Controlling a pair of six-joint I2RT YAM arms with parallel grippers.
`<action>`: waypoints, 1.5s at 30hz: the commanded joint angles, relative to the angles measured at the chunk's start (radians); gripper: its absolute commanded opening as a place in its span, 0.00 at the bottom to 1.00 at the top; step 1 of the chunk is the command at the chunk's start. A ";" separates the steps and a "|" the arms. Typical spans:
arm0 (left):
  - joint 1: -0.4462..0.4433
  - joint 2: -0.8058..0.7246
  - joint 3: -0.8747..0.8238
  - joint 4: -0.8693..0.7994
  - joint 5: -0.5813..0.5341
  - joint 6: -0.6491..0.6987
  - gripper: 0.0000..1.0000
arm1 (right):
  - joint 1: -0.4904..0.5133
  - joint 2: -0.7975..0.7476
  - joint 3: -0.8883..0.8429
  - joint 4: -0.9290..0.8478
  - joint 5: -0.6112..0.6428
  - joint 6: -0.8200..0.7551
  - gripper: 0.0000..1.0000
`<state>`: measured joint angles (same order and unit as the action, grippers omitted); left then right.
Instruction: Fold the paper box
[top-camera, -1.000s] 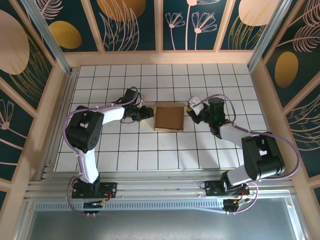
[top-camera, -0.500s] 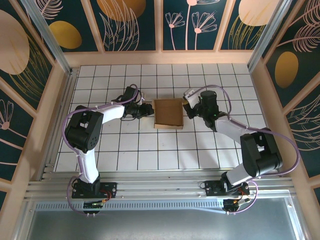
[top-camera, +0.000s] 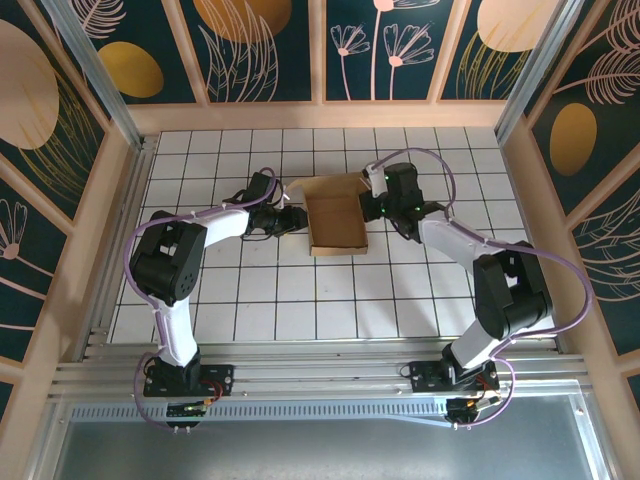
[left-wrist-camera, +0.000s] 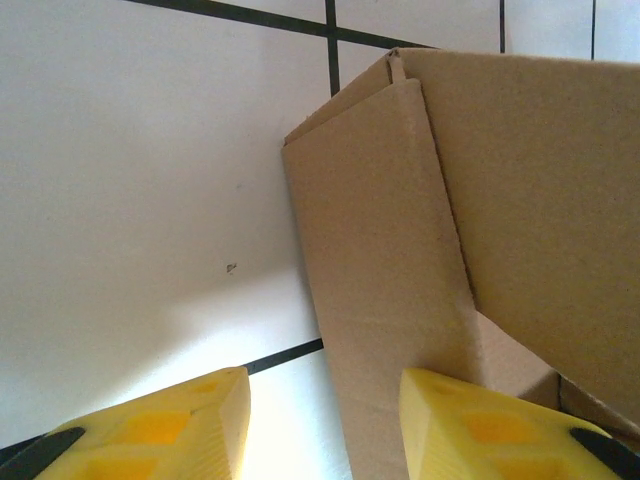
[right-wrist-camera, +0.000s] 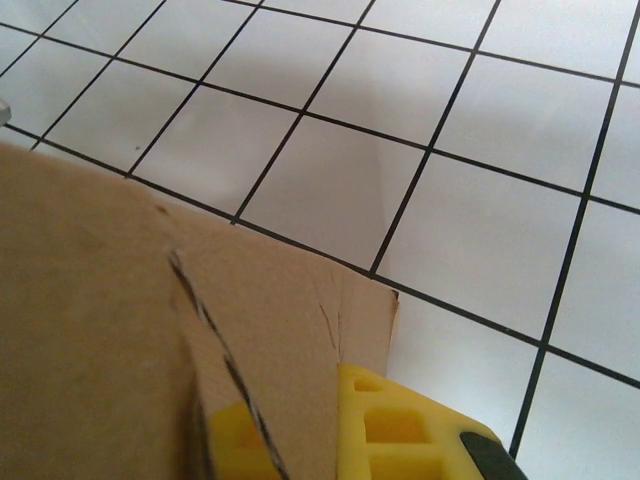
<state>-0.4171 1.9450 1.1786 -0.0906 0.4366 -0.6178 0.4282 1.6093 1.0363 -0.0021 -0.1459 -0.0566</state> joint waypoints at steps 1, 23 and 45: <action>-0.010 0.023 0.013 0.009 0.023 0.006 0.44 | 0.058 0.071 0.016 -0.271 -0.055 0.093 0.05; -0.010 0.006 0.006 0.008 0.008 0.005 0.44 | 0.178 0.083 -0.058 -0.267 0.015 0.228 0.07; -0.008 -0.030 -0.035 -0.047 -0.129 0.079 0.47 | 0.203 -0.007 -0.334 0.078 0.210 0.315 0.15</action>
<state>-0.4156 1.9453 1.1667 -0.1173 0.3309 -0.5724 0.6250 1.5982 0.7444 0.1352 0.0742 0.2329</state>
